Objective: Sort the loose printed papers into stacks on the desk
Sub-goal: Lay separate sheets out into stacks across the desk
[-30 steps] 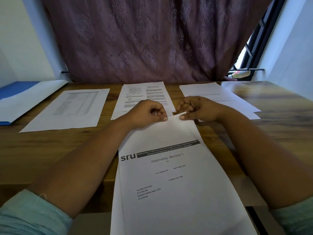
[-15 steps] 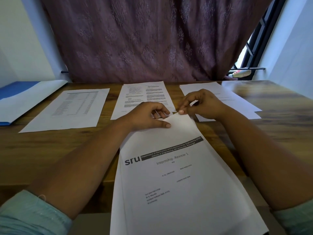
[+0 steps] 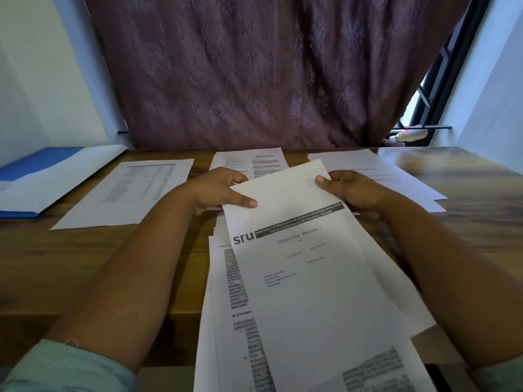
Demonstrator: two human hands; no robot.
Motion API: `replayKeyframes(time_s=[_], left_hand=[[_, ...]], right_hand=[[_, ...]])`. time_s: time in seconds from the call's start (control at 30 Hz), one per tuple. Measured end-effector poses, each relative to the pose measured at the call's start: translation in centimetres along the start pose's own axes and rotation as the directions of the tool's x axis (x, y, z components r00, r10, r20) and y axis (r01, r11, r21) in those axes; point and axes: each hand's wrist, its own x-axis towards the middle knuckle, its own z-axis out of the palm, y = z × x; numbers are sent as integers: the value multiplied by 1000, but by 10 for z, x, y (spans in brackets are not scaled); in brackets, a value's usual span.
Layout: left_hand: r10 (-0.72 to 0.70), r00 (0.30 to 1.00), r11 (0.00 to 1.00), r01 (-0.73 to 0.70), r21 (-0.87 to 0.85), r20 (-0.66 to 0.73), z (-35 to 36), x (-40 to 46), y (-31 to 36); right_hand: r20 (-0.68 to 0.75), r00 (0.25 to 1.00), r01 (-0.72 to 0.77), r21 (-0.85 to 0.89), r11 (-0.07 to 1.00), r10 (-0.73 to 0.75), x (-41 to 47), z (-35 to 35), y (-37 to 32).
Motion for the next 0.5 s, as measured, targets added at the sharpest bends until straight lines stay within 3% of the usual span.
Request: replayKeyframes(time_s=[0.1, 0.17, 0.27, 0.37, 0.43, 0.5], left_hand=[[-97, 995, 991, 98, -94, 19, -6, 3, -7], [-173, 984, 972, 179, -155, 46, -10, 5, -11], [-255, 967, 936, 246, -251, -5, -7, 6, -12], [-279, 950, 864, 183, -469, -143, -3, 13, -13], [-285, 946, 815, 154, -558, -156, 0, 15, -12], [-259, 962, 832, 178, -526, -83, 3, 14, -9]], right_hand=[[299, 954, -55, 84, 995, 28, -6, -3, -1], [385, 923, -54, 93, 994, 14, -7, -4, 0], [211, 976, -71, 75, 995, 54, 0, -5, 1], [-17, 993, -118, -217, 969, 117, 4, 0, -3], [-109, 984, -155, -158, 975, 139, 6, 5, -3], [-148, 984, -106, -46, 993, 98, 7, 9, 1]])
